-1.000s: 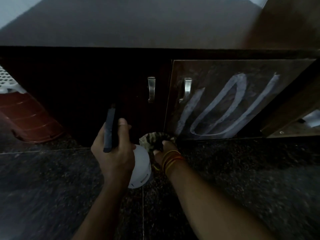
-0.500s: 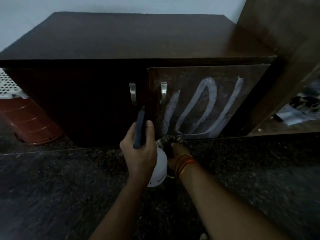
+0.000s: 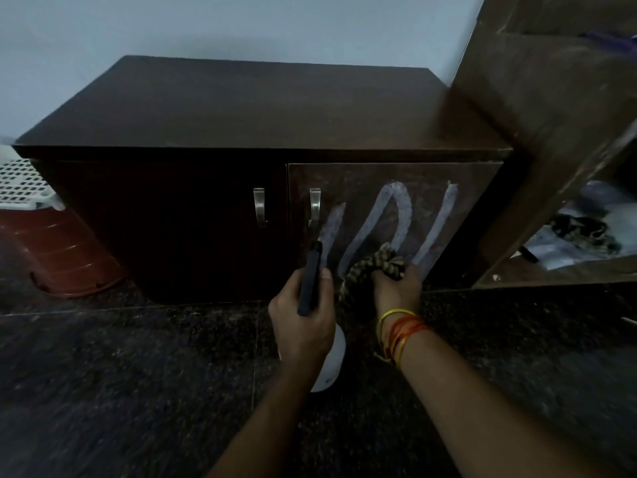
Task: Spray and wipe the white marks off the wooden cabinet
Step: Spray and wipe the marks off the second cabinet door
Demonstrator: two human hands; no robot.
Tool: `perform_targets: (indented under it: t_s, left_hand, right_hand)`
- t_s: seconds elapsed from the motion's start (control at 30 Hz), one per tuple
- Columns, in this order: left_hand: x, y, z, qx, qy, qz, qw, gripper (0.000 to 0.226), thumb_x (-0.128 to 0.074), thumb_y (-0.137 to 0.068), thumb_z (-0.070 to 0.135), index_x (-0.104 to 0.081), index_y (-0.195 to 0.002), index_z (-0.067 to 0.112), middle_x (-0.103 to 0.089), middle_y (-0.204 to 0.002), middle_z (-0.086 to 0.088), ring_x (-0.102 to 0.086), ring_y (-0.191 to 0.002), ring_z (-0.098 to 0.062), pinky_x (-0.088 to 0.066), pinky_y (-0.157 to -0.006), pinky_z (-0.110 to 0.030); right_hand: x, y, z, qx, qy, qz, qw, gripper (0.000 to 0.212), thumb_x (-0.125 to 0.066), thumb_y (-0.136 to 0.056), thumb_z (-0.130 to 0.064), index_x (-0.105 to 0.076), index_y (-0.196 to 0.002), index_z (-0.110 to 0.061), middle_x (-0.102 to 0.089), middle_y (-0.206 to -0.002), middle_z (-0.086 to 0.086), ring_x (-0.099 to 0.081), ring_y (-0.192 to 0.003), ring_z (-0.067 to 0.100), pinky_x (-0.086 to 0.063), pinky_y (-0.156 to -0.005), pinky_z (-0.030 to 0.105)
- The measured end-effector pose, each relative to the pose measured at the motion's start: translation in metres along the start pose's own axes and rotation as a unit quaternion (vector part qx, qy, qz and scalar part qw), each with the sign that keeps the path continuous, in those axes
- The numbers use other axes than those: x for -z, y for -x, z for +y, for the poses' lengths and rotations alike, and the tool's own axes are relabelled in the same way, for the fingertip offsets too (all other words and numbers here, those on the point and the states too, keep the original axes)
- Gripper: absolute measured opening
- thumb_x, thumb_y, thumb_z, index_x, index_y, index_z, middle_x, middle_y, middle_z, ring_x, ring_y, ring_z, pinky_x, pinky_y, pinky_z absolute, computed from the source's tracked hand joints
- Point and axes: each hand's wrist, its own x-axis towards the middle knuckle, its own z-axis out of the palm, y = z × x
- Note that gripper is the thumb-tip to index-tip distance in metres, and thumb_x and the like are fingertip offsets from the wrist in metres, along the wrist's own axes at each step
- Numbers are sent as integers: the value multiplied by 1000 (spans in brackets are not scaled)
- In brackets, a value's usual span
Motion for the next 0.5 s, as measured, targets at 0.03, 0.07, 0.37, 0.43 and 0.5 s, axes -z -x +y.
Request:
perform_targets:
  t_s: [0.03,0.07,0.37,0.43,0.5]
  left_hand:
    - [-3,0,1,-1,-1,-1,1000,29,-56,-92,38,-51,-65,42,-48,-54,11,-45,-44,-10,-34,-43,-27]
    - [-5,0,2,-2,-2,-2,1000,28,-56,-92,39,-50,-65,42,-47,-54,10,-44,-44,-12,-34,-43,-28]
    - [-20,8,-13,6,-8,-38,999,35,-55,-90,46,-52,-65,21,-45,-51,-6,-46,-43,-29,-38,-41,-47]
    - [-25,10,-14,9,-7,-46,999,37,-55,-90,47,-51,-64,21,-44,-51,-7,-46,-43,-30,-39,-41,-47]
    - [-31,11,-12,13,-7,-48,999,37,-56,-89,48,-51,-63,22,-44,-50,-9,-47,-42,-31,-40,-41,-48]
  right_hand:
    - [4,-3,-2,5,8,4,1000,32,-60,-82,-4,-56,-112,-8,-58,-95,7,-56,-91,24,-47,-87,31]
    - [7,-5,-4,9,13,9,1000,35,-61,-82,-4,-56,-116,-8,-58,-97,7,-55,-91,23,-45,-86,28]
    - [31,-27,-10,14,23,39,999,28,-59,-85,-5,-56,-113,-9,-54,-92,2,-49,-85,15,-33,-65,15]
    - [37,-33,-10,12,30,61,998,30,-59,-84,-7,-56,-114,-11,-53,-92,2,-49,-85,15,-33,-66,17]
    - [43,-38,-9,18,39,77,996,30,-60,-83,-8,-56,-113,-11,-56,-93,4,-51,-85,17,-35,-68,20]
